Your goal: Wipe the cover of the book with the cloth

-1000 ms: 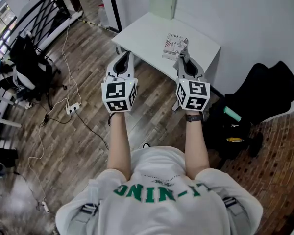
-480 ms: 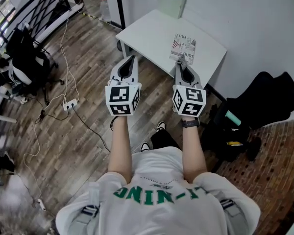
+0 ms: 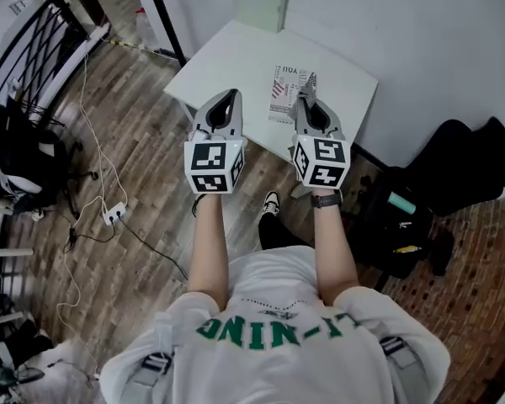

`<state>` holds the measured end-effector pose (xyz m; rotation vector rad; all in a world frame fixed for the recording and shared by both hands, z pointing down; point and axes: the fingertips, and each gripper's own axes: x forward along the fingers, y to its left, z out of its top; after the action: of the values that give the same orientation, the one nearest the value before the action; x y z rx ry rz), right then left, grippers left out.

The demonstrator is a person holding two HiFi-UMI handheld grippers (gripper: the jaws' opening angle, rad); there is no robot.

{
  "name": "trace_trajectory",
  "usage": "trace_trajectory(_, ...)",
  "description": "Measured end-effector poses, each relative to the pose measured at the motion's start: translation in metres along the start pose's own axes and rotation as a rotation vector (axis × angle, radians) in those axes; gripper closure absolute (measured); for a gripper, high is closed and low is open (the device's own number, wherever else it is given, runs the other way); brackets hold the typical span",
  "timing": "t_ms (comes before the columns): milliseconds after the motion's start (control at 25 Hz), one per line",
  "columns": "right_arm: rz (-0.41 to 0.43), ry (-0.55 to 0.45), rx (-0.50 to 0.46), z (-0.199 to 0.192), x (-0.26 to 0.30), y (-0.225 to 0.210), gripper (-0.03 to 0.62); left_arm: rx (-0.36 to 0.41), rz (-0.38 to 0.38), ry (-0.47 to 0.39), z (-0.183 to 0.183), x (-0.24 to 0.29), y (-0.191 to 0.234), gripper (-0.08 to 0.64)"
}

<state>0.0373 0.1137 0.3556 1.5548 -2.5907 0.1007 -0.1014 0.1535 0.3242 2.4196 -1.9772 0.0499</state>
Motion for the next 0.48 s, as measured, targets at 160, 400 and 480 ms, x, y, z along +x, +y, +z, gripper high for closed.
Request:
trace_trajectory(160, -0.024, -0.025, 0.027, 0.027, 0.060, -0.059, 0.554, 0.014, -0.059, 0.009, 0.012, 0.092, -0.008, 0.546)
trace_trajectory(400, -0.029, -0.021, 0.082, 0.034, 0.133, -0.130, 0.554, 0.058, -0.085, 0.050, 0.007, 0.206, -0.014, 0.546)
trace_trajectory(480, -0.012, 0.013, 0.101, 0.021, 0.155, -0.146, 0.554, 0.033, -0.091, 0.080, -0.006, 0.235, -0.017, 0.546)
